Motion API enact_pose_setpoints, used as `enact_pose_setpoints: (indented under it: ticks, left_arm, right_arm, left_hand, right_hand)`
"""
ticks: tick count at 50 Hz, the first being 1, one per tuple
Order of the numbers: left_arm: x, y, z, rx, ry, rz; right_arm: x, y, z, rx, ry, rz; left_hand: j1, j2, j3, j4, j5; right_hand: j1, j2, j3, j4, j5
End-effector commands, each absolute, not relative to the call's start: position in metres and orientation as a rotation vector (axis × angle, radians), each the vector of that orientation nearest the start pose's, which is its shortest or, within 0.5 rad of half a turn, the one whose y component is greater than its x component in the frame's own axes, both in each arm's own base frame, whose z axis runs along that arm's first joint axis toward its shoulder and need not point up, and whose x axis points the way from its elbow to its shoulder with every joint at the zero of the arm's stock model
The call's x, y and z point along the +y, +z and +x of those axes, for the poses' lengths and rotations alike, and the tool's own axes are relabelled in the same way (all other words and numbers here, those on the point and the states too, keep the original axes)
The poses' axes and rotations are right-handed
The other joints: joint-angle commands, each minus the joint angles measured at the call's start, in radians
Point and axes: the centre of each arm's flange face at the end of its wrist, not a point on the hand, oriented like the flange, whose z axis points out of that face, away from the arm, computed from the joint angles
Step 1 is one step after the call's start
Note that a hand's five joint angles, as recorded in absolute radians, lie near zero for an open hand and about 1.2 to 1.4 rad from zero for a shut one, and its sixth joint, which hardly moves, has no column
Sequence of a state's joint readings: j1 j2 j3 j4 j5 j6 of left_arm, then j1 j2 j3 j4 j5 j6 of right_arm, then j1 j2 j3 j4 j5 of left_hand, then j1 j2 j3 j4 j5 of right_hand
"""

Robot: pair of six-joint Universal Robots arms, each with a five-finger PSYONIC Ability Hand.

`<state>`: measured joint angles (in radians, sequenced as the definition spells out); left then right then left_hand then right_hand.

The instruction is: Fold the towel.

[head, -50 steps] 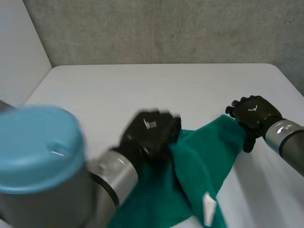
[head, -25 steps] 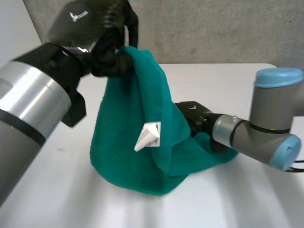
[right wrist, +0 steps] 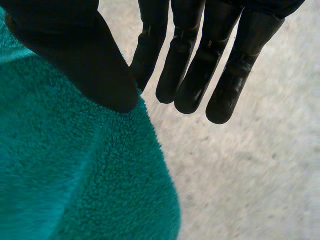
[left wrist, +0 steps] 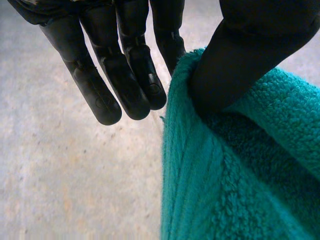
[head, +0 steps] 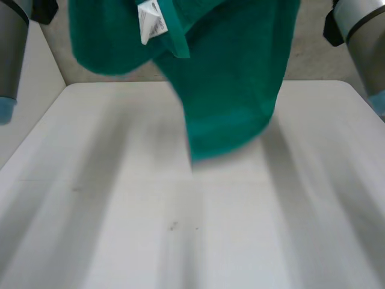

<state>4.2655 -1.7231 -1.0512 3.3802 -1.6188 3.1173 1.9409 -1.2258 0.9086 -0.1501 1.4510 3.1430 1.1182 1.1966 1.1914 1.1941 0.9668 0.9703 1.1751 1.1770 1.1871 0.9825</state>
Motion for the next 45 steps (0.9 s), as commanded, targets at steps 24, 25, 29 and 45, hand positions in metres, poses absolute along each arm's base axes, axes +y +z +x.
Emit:
enact_pose_setpoints:
  ticks: [24, 25, 29, 45]
  left_arm:
    - [-0.353, 0.147, -0.257, 2.546, -2.126, 0.366]
    - [-0.352, 0.147, -0.257, 2.552, -2.118, 0.367]
    - [-0.344, 0.147, -0.256, 2.590, -2.076, 0.395]
    - [-0.267, 0.223, -0.256, 2.434, -2.163, 0.705]
  right_arm:
    - [-0.245, 0.149, 0.336, 2.062, -1.634, -1.046]
    - [-0.244, 0.147, 0.337, 2.067, -1.621, -1.054]
    - [-0.242, 0.149, 0.341, 2.073, -1.604, -1.063]
    - [-0.260, 0.229, 0.307, 2.079, -1.900, -0.940]
  left_hand:
    - [0.191, 0.113, 0.118, 0.115, 0.168]
    - [0.106, 0.028, 0.033, 0.030, 0.083]
    - [-0.513, -0.592, -0.586, -0.589, -0.536]
    - [-0.846, -0.924, -0.919, -0.922, -0.869]
  right_hand:
    - [0.426, 0.221, 0.219, 0.209, 0.239]
    - [0.426, 0.221, 0.219, 0.209, 0.239]
    - [0.025, -0.180, -0.182, -0.192, -0.162]
    - [-0.762, -0.967, -0.969, -0.979, -0.949]
